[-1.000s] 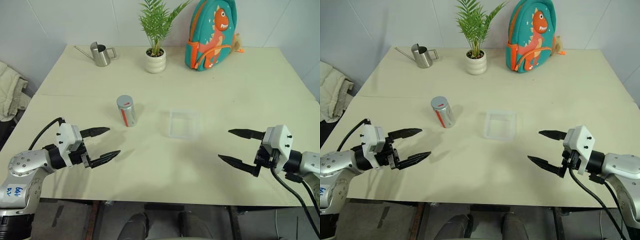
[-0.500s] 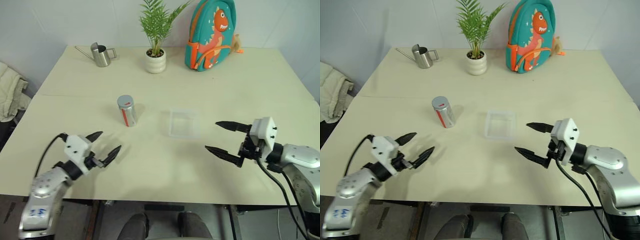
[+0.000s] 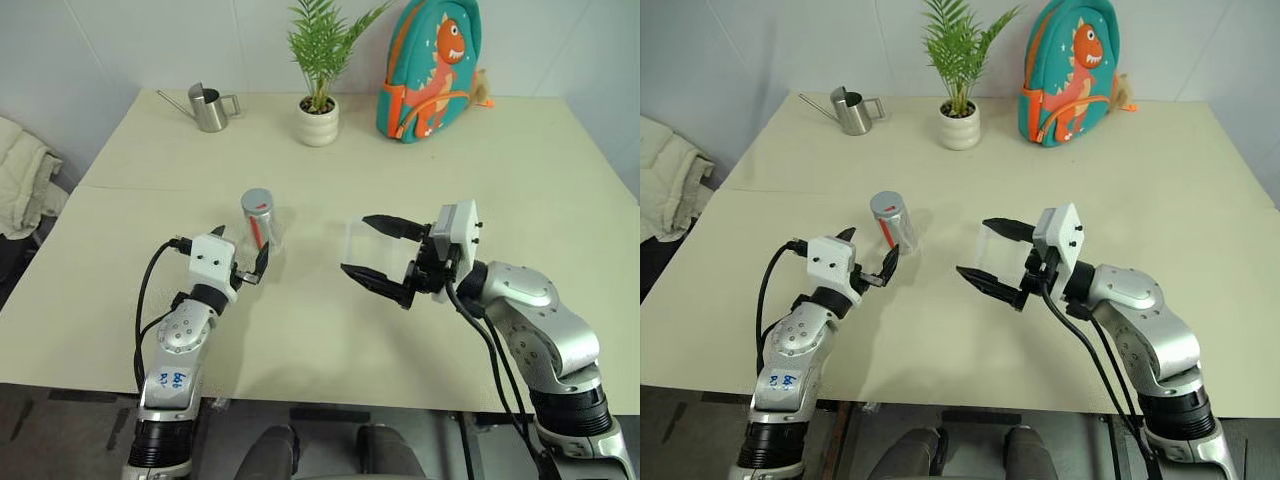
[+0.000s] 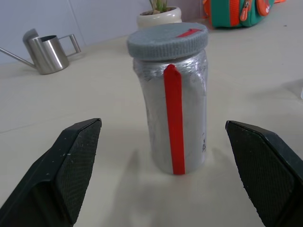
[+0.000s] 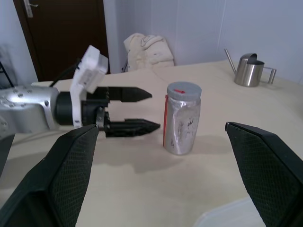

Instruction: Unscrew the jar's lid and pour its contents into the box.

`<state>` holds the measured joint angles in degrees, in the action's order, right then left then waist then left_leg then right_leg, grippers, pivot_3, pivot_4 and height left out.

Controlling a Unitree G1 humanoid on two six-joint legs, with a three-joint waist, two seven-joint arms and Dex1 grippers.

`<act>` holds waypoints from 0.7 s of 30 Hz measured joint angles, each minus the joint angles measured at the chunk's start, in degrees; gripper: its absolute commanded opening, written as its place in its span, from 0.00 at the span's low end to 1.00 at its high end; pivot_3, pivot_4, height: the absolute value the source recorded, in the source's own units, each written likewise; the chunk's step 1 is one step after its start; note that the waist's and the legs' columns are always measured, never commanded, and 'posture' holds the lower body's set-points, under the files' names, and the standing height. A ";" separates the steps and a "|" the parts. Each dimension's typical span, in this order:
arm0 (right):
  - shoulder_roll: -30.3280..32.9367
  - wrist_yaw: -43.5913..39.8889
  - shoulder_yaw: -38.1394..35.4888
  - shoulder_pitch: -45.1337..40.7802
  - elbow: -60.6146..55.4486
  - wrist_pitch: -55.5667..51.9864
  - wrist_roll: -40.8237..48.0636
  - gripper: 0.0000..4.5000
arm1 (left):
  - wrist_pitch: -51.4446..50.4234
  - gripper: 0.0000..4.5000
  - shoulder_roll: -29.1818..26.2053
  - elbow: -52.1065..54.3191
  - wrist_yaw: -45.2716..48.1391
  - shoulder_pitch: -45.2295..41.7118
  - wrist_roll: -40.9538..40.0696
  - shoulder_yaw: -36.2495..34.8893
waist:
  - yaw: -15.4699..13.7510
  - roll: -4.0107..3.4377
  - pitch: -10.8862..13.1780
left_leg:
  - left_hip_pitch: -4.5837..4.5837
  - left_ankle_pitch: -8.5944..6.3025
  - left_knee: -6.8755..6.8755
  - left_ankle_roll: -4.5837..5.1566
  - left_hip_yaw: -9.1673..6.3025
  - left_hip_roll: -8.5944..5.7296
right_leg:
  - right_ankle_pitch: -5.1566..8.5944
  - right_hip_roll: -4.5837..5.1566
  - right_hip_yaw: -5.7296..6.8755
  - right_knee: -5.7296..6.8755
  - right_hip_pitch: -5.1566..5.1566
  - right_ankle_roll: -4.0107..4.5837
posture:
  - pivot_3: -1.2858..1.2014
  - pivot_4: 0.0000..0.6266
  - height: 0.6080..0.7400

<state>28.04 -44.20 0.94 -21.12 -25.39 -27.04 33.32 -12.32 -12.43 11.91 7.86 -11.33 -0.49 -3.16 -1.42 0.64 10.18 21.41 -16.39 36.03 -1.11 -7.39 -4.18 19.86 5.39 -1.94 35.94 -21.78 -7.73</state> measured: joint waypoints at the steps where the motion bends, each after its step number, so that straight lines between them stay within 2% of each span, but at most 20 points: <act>1: -0.30 0.55 0.03 0.07 -0.56 -0.42 0.16 1.00 | 0.56 0.99 0.09 -1.19 -0.22 -1.18 0.33 0.36 | -0.02 0.00 0.00 | 0.02 0.00 0.01 0.00 0.01 0.00 | 0.00 0.00 0.00 0.02 -0.03 0.00 | 0.52 0.24 1.00; 15: -2.81 4.16 0.99 0.98 -2.61 -0.37 0.46 1.00 | 8.00 0.99 0.68 -19.79 -1.13 -14.27 1.96 1.92 | 0.03 0.01 0.00 | 0.08 0.02 0.04 0.00 0.11 -0.02 | -0.03 -0.01 -0.08 0.11 -0.18 -0.06 | 0.52 0.24 1.00; 18: -3.06 5.16 0.98 1.75 -3.14 -0.29 -0.12 1.00 | 9.39 0.86 0.30 -22.20 -0.45 -15.28 1.97 1.91 | 0.09 0.01 0.00 | 0.10 0.01 0.04 0.01 0.16 -0.04 | -0.04 0.01 -0.09 0.10 -0.21 -0.07 | 0.52 0.24 1.00; 21: -3.15 5.93 0.97 1.99 -3.73 -0.02 -0.27 1.00 | 10.05 0.66 -0.08 -23.58 -0.21 -15.59 2.09 1.92 | 0.08 0.01 -0.01 | 0.11 0.02 0.03 0.00 0.16 -0.02 | -0.04 0.00 -0.09 0.13 -0.26 -0.07 | 0.52 0.24 1.00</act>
<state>24.89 -38.27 1.91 -19.14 -29.12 -27.06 33.06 -2.27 -12.51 -11.68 7.66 -26.93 1.60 -1.24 -1.34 0.65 10.17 21.53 -16.37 36.05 -1.11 -7.22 -4.19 19.82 5.39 -2.02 36.07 -22.04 -7.80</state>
